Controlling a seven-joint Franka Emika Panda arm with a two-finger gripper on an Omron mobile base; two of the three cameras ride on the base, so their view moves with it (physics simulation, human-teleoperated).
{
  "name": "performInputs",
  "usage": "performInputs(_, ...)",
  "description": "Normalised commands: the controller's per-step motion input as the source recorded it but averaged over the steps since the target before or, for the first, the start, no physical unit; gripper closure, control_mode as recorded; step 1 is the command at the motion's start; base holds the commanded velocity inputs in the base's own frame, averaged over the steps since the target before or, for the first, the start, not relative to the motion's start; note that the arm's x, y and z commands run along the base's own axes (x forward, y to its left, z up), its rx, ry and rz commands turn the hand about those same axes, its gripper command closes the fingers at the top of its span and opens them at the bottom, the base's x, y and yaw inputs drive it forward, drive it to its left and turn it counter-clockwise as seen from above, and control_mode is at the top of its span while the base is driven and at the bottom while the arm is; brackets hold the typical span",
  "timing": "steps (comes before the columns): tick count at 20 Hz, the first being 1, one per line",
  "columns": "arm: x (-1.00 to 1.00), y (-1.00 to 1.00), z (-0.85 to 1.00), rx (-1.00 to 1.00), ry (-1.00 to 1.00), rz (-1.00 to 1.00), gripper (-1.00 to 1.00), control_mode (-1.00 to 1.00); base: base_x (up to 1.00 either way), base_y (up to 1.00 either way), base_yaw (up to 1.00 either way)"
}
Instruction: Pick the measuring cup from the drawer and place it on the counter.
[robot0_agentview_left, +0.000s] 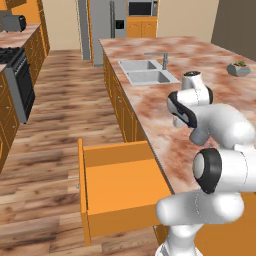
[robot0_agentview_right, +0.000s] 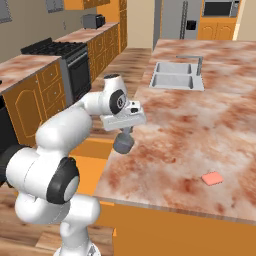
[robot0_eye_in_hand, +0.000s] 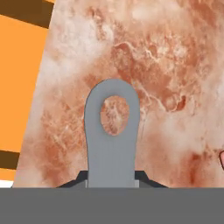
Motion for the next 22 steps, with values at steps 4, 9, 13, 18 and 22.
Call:
performInputs(4,0.38,-0.32,-1.0,0.01,0.18,-0.08,1.0,-1.0,0.0,0.0,0.0)
performInputs(9,0.27,-0.25,-1.0,0.08,0.0,-0.02,1.0,-1.0,0.0,0.0,0.0)
performInputs(13,0.01,-0.29,-1.0,0.14,-0.06,0.0,1.0,-1.0,0.0,0.0,0.0)
performInputs(18,-0.1,-0.06,-1.0,0.08,-0.15,0.0,1.0,-1.0,0.0,0.0,0.0)
performInputs(22,-0.01,0.0,-1.0,0.0,-0.07,0.0,-1.0,-1.0,0.0,0.0,0.0)
